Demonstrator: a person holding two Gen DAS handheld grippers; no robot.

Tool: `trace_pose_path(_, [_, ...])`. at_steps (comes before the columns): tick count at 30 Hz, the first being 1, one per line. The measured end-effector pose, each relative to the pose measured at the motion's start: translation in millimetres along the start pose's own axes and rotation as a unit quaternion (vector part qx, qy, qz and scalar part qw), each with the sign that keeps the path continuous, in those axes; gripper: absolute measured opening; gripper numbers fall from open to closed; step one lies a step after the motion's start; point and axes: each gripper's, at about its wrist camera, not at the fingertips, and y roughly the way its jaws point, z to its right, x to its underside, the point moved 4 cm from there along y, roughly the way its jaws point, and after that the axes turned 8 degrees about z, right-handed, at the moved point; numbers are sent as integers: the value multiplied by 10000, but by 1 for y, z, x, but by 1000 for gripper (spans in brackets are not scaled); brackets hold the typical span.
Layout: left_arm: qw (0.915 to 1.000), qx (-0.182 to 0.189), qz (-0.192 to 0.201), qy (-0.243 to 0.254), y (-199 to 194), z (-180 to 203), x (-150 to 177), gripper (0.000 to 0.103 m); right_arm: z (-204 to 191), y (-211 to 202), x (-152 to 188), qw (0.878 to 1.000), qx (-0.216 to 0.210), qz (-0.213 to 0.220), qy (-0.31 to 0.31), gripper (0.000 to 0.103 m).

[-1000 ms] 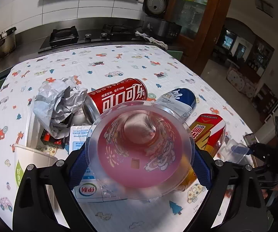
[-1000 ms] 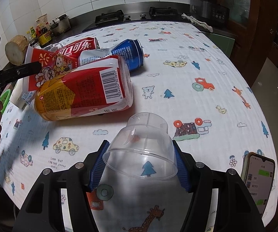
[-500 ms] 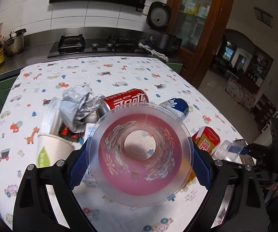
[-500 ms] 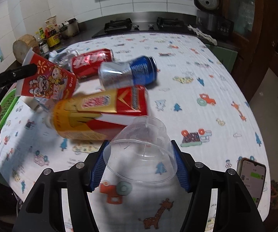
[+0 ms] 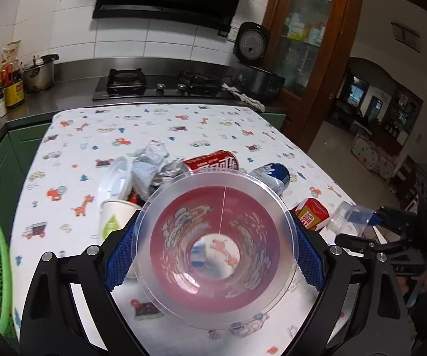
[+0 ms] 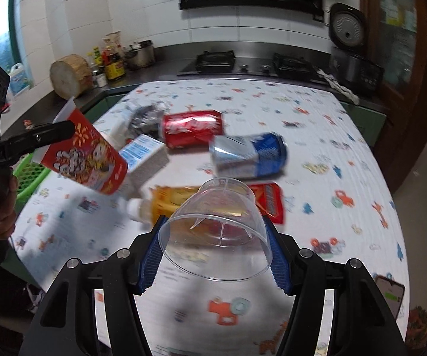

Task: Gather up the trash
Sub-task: 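Carry the lid and clear cup over the green basket and release both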

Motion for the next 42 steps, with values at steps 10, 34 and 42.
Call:
trace_pose_path(10, [9975, -578, 222, -339, -56, -56, 1, 90, -78, 25, -34, 9945, -902, -126, -523, 60])
trace_pose_path(34, [9251, -3265, 292, -1915, -174, -313, 51, 91, -299, 130, -84, 9553, -2509, -700, -1400, 60])
trace_pose_path(42, [9132, -3382, -24, -2274, -172, -337, 88, 92, -356, 155, -85, 9414, -2910, -885, -1456, 60])
